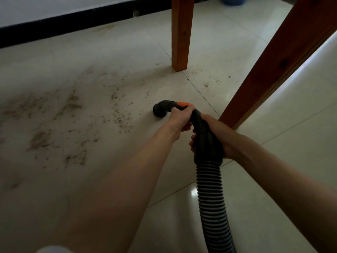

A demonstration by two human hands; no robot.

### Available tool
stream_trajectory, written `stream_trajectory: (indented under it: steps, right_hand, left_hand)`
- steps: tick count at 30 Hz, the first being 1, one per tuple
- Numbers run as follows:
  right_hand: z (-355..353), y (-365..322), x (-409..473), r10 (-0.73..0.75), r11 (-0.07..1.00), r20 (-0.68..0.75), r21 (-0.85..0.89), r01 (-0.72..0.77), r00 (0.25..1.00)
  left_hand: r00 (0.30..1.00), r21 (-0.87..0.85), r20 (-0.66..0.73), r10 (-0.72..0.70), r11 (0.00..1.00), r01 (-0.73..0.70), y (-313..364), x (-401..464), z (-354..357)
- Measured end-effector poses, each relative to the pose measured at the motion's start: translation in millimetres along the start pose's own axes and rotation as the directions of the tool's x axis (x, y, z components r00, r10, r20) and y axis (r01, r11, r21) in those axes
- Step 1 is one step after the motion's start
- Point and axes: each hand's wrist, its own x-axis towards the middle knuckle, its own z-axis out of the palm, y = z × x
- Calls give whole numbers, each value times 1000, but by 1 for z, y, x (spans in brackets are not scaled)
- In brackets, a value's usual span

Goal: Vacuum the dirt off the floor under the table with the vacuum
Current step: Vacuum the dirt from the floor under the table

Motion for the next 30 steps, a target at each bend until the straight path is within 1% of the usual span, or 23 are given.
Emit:
stream_trajectory:
  steps: [5, 8, 11, 15, 19, 24, 27, 30]
  right_hand:
    - [-2, -3, -8, 50, 999, 30, 12, -50, 998]
    - [-2, -6, -11, 48, 999, 45, -1, -48, 998]
    - [3, -3, -7, -10, 1000, 43, -23, 11, 999]
    - [16, 3, 8, -149, 989, 21, -17, 150, 989]
    - [23, 1, 18, -195, 981, 68, 36, 193, 979]
    - [25, 0, 23, -186, 982, 46, -12, 187, 981]
    - [22, -3, 20, -133, 990, 56, -34, 135, 990]
    - [19, -3, 14, -98, 992, 67, -75, 103, 993]
  left_hand:
    - [998, 62, -22, -51, 997, 53, 8, -15, 2]
    - [998, 60, -34, -56, 997, 58, 9, -18, 2]
    - [999, 30, -29, -40, 999, 41, 10, -14, -1]
    - [1000, 8, -18, 3, 1000, -3, 12, -10, -6]
    - [999, -4, -18, 35, 999, -35, 12, -9, -13]
    - [999, -26, -29, 12, 1000, -13, 11, -8, -22]
    - [999, -48, -40, -22, 999, 20, 11, -9, -22]
    - [996, -17, -78, -50, 999, 49, 14, -9, -21]
